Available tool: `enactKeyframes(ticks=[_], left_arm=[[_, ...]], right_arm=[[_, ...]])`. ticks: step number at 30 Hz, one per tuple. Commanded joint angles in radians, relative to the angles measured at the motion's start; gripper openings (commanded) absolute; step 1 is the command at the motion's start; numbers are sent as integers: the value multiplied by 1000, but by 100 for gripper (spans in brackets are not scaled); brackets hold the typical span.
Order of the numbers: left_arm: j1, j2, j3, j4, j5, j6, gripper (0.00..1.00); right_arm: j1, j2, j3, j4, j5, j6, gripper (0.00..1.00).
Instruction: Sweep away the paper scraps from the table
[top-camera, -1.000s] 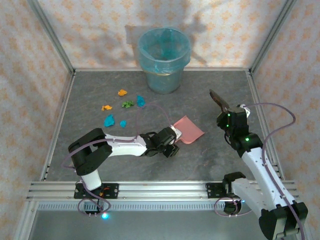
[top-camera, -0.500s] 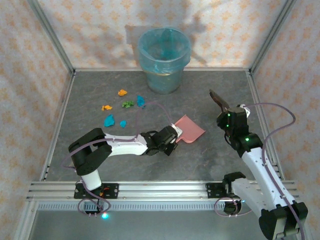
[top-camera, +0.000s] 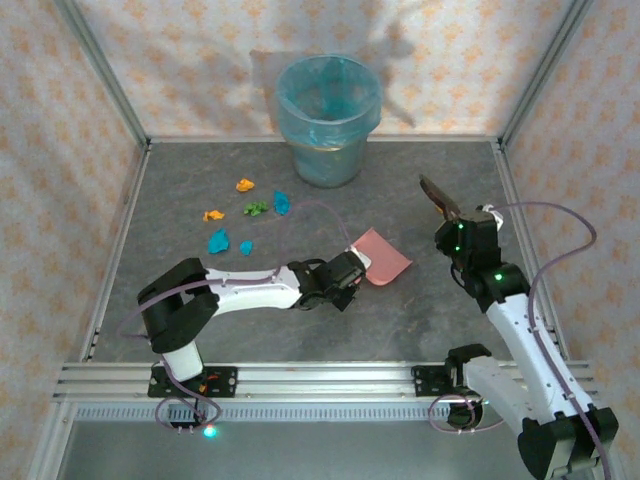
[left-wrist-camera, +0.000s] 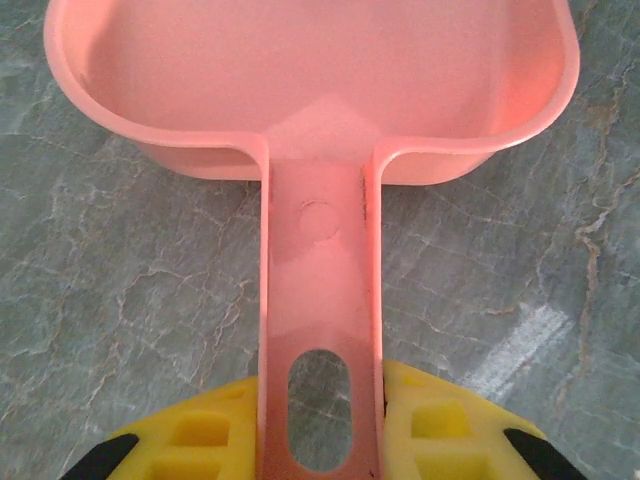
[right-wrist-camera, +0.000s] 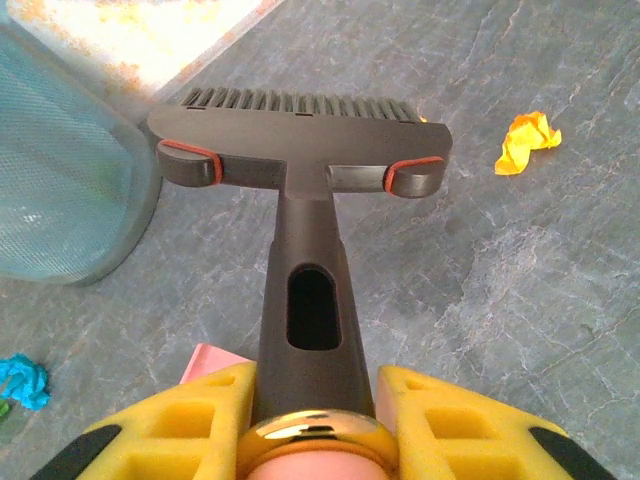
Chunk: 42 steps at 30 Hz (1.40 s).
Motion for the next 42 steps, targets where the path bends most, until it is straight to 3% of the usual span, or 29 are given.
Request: enactKeyframes(ticks=[1, 4, 8, 12, 23, 31, 39, 42], left_arm=[[-4, -65, 53, -162, -14, -48, 0], [-6, -76, 85, -253, 37, -75, 0], [-15, -63, 135, -359, 66, -87, 0], [-20, -44, 185, -363, 97, -81, 0], [-23, 179, 447, -414, 62, -93, 0], [-30, 261, 475, -437, 43, -103, 0], [-32, 256, 435, -436, -16, -107, 0], [-33, 250, 425, -435, -40, -106, 0]], right_arm=[[-7, 15, 96, -50, 61, -20, 0], [-15, 84, 167, -106, 72, -34, 0], [-85, 191, 248, -141, -40, -27, 0], [-118, 304, 341, -176, -77, -44, 0], [-131, 508, 491, -252, 14, -112, 0], [-133, 585, 568, -331, -66, -124, 0], [-131, 554, 513, -361, -125, -131, 0], [-131, 557, 501, -375, -210, -121, 0]])
